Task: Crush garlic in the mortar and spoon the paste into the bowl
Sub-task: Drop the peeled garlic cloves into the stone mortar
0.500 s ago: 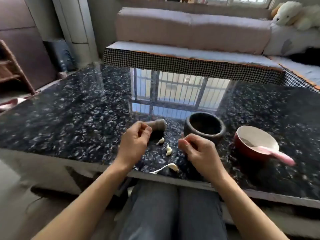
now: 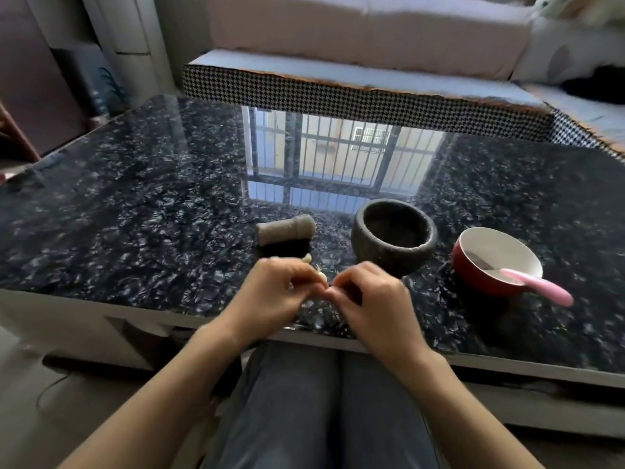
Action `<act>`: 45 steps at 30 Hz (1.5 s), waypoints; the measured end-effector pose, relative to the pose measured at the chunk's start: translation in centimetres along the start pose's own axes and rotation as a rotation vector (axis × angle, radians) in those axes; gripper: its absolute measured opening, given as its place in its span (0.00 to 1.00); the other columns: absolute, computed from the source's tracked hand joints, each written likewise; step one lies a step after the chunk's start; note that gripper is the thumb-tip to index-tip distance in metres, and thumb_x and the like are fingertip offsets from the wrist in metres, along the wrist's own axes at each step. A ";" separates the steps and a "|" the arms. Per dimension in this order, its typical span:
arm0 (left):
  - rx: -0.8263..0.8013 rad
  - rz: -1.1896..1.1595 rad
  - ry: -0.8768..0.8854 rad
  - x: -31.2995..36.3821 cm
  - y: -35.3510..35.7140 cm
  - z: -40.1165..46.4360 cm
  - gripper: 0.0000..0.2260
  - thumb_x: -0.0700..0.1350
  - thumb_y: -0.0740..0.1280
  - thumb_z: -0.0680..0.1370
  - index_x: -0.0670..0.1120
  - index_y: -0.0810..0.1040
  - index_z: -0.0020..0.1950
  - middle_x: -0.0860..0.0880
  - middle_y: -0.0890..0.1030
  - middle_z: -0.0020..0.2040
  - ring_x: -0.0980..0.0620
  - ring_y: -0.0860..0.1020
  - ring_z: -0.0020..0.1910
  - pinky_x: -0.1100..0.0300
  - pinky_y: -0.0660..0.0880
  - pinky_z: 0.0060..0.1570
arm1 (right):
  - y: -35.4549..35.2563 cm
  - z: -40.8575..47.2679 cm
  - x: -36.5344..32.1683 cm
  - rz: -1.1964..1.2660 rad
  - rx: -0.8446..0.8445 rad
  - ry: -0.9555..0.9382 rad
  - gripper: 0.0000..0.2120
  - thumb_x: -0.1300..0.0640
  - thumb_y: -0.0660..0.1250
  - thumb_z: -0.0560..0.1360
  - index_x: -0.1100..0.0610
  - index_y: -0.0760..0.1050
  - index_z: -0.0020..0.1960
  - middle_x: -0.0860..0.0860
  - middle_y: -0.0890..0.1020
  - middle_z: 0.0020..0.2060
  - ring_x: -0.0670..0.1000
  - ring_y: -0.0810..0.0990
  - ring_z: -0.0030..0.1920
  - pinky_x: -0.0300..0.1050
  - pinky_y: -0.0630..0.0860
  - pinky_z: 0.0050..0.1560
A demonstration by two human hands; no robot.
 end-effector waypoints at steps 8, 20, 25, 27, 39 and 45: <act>-0.047 0.091 0.150 7.7 -2.3 6.7 0.06 0.37 0.74 0.68 0.45 0.83 0.42 0.60 0.79 0.34 0.68 0.76 0.32 0.76 0.69 0.37 | -7.7 5.6 -0.9 0.010 0.140 0.019 0.08 0.56 0.73 0.67 0.59 0.80 0.43 0.50 0.81 0.37 0.47 0.76 0.37 0.30 0.68 0.40; 0.070 -0.411 0.063 7.4 -1.7 9.7 0.11 0.31 0.68 0.71 0.46 0.79 0.36 0.55 0.80 0.30 0.61 0.77 0.32 0.69 0.71 0.38 | -7.0 6.5 4.3 1.020 -0.025 0.225 0.03 0.62 0.68 0.69 0.61 0.76 0.40 0.48 0.78 0.27 0.48 0.73 0.29 0.37 0.71 0.31; 0.028 -0.241 0.046 7.1 -0.4 10.8 0.06 0.31 0.70 0.70 0.41 0.81 0.41 0.53 0.82 0.32 0.62 0.79 0.33 0.72 0.72 0.39 | -8.4 6.8 6.3 0.623 0.104 0.241 0.05 0.65 0.71 0.69 0.57 0.79 0.41 0.51 0.81 0.34 0.46 0.78 0.34 0.39 0.76 0.38; -0.084 -0.092 0.040 6.9 1.3 10.9 0.05 0.34 0.71 0.70 0.41 0.83 0.44 0.52 0.83 0.36 0.64 0.79 0.35 0.72 0.73 0.40 | -8.0 6.7 6.5 0.497 0.052 0.237 0.06 0.63 0.72 0.68 0.54 0.79 0.42 0.49 0.82 0.36 0.44 0.80 0.37 0.38 0.77 0.42; -0.027 0.551 -0.081 -2.4 0.5 6.0 0.07 0.43 0.66 0.75 0.46 0.81 0.50 0.49 0.80 0.50 0.48 0.77 0.51 0.55 0.73 0.48 | -2.4 2.5 -1.9 0.087 0.066 -0.127 0.06 0.55 0.65 0.72 0.57 0.77 0.41 0.50 0.81 0.35 0.50 0.78 0.33 0.48 0.77 0.36; 0.009 0.524 -0.078 -4.1 0.9 5.4 0.05 0.42 0.67 0.74 0.44 0.81 0.47 0.46 0.80 0.48 0.46 0.77 0.50 0.53 0.73 0.47 | 1.9 1.4 -0.2 -0.111 0.048 -0.032 0.11 0.49 0.60 0.71 0.56 0.73 0.38 0.51 0.79 0.33 0.55 0.78 0.30 0.46 0.72 0.24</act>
Point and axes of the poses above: each hand's wrist, its own z-axis towards the middle knuckle, its own y-axis out of the palm, x = y × z, the point moved 10 cm from there along z, towards the middle knuckle
